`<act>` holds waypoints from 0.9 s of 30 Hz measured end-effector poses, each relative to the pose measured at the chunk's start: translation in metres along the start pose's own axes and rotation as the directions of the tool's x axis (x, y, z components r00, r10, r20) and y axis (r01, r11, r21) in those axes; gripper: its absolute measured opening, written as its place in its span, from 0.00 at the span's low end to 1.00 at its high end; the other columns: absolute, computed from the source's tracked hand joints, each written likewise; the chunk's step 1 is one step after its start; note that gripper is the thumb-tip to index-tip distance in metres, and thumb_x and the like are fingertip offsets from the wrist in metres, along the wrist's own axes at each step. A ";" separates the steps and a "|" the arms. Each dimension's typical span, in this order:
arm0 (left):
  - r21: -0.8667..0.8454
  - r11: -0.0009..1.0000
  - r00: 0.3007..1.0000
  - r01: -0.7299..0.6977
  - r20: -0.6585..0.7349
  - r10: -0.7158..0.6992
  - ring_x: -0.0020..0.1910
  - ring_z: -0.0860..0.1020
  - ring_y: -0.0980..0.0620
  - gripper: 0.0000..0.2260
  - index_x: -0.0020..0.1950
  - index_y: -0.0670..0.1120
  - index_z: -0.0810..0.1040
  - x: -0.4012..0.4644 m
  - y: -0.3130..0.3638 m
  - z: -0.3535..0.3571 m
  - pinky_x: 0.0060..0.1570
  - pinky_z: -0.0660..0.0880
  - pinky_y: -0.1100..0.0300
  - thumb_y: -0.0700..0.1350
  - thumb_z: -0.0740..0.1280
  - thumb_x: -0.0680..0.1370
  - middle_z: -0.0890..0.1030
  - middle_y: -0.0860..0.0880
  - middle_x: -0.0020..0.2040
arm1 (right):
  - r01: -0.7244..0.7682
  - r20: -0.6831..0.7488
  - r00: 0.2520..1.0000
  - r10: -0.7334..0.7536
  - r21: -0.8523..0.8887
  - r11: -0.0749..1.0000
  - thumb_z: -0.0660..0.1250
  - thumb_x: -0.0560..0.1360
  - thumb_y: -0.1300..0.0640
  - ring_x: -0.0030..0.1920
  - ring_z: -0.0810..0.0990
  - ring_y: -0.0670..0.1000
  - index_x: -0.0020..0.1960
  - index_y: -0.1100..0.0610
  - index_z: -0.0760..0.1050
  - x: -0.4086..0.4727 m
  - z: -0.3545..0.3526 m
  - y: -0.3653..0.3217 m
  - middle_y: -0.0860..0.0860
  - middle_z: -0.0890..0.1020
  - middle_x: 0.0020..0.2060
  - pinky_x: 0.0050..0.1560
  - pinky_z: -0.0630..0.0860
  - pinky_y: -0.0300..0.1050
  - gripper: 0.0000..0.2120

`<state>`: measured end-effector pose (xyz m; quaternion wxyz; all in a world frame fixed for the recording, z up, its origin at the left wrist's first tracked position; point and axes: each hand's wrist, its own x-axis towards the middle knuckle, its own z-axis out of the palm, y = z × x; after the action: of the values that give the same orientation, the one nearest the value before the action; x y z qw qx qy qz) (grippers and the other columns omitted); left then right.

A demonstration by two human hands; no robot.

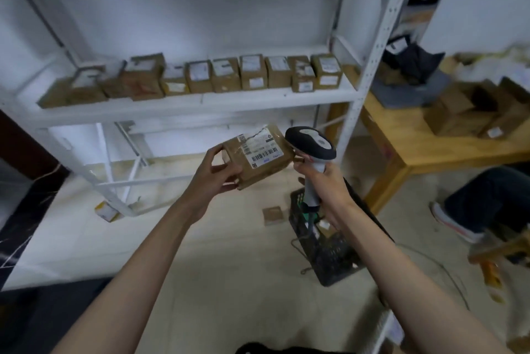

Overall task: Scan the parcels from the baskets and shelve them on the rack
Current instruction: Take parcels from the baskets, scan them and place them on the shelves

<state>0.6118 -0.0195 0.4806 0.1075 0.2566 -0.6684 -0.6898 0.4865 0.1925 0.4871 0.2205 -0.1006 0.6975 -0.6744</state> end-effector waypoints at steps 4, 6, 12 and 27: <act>-0.024 0.991 0.980 -0.134 -0.154 0.129 0.54 0.84 0.45 0.26 0.68 0.59 0.71 0.013 0.030 -0.041 0.46 0.82 0.58 0.41 0.75 0.75 0.81 0.42 0.59 | 0.082 0.083 0.993 -0.079 -0.039 0.996 0.71 0.78 0.63 0.51 0.85 0.54 0.58 0.59 0.80 0.019 0.030 -0.034 0.55 0.85 0.51 0.49 0.83 0.44 0.09; 0.021 0.979 0.955 -0.202 -0.219 0.202 0.59 0.82 0.47 0.29 0.68 0.60 0.71 0.019 0.044 -0.057 0.50 0.83 0.54 0.43 0.77 0.71 0.80 0.43 0.61 | 0.123 0.150 0.982 -0.114 -0.051 0.991 0.70 0.78 0.64 0.46 0.86 0.53 0.54 0.59 0.80 0.026 0.041 -0.049 0.55 0.85 0.47 0.48 0.85 0.46 0.06; 0.272 0.891 0.851 -0.363 -0.292 0.436 0.55 0.81 0.52 0.31 0.67 0.65 0.68 0.047 0.082 -0.079 0.48 0.77 0.63 0.43 0.77 0.73 0.76 0.58 0.61 | 0.271 0.339 0.922 -0.189 -0.216 0.938 0.71 0.77 0.60 0.39 0.86 0.53 0.54 0.61 0.79 0.049 0.063 -0.079 0.56 0.85 0.43 0.49 0.84 0.51 0.07; 0.433 0.736 0.684 -0.520 -0.305 0.663 0.59 0.73 0.72 0.33 0.71 0.53 0.69 0.144 0.170 -0.060 0.56 0.77 0.60 0.36 0.77 0.72 0.73 0.67 0.62 | 0.461 0.473 0.817 -0.330 -0.192 0.866 0.73 0.76 0.56 0.35 0.86 0.49 0.52 0.51 0.78 0.162 0.055 -0.159 0.50 0.85 0.41 0.40 0.84 0.43 0.06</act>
<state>0.4868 -0.1562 0.6178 0.4332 0.1859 -0.7728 -0.4249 0.3431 0.0615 0.6162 0.2024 -0.4211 0.6889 -0.5542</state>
